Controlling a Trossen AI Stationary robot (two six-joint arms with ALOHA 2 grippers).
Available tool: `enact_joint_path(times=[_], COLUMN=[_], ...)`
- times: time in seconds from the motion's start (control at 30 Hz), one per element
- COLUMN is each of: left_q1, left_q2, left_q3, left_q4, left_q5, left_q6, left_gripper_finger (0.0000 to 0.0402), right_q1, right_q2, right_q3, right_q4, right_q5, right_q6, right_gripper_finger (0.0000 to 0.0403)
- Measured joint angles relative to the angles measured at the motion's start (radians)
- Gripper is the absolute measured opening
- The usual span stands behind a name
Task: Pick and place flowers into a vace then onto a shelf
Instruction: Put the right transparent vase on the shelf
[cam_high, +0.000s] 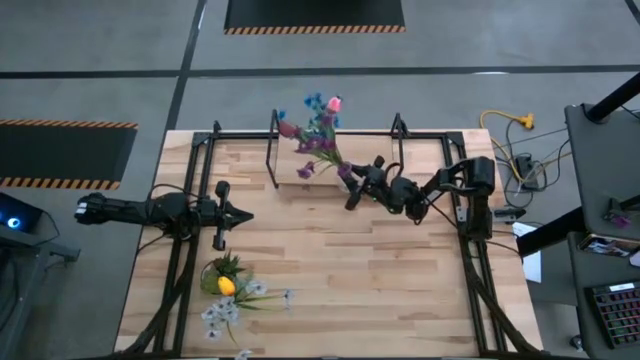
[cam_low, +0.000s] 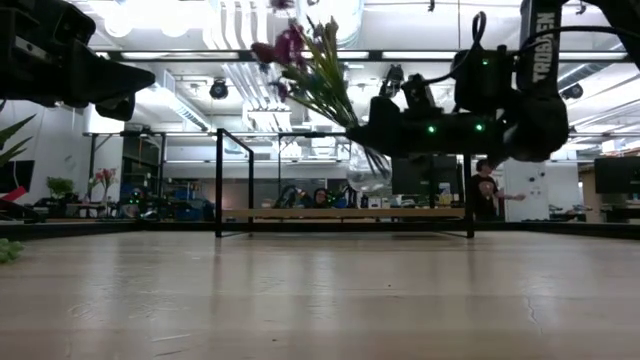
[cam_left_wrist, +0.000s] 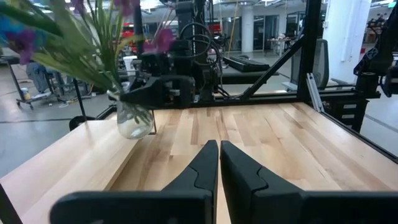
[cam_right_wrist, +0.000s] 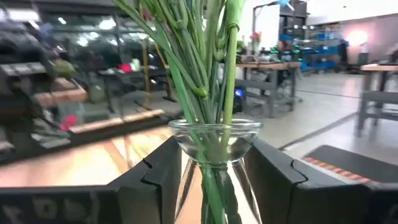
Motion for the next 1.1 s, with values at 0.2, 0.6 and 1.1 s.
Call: enact_joint_path(times=[0.2, 0.6, 1.1], left_q1=[0.000, 0.000, 0.000], left_q2=[0.000, 0.000, 0.000], left_q3=[0.000, 0.000, 0.000], left_q4=[0.000, 0.000, 0.000], left_q5=[0.000, 0.000, 0.000], left_q6=[0.000, 0.000, 0.000], left_gripper_finger=[0.0000, 0.0000, 0.0000], right_q1=[-0.002, -0.010, -0.026], right_q2=[0.002, 0.002, 0.128], right_q3=[-0.046, -0.031, 0.052], right_q4=[0.000, 0.000, 0.006], right_q5=[0.061, 0.174, 0.156], right_q6=[-0.024, -0.122, -0.131], right_gripper_finger=[0.0144, 0.0144, 0.0144])
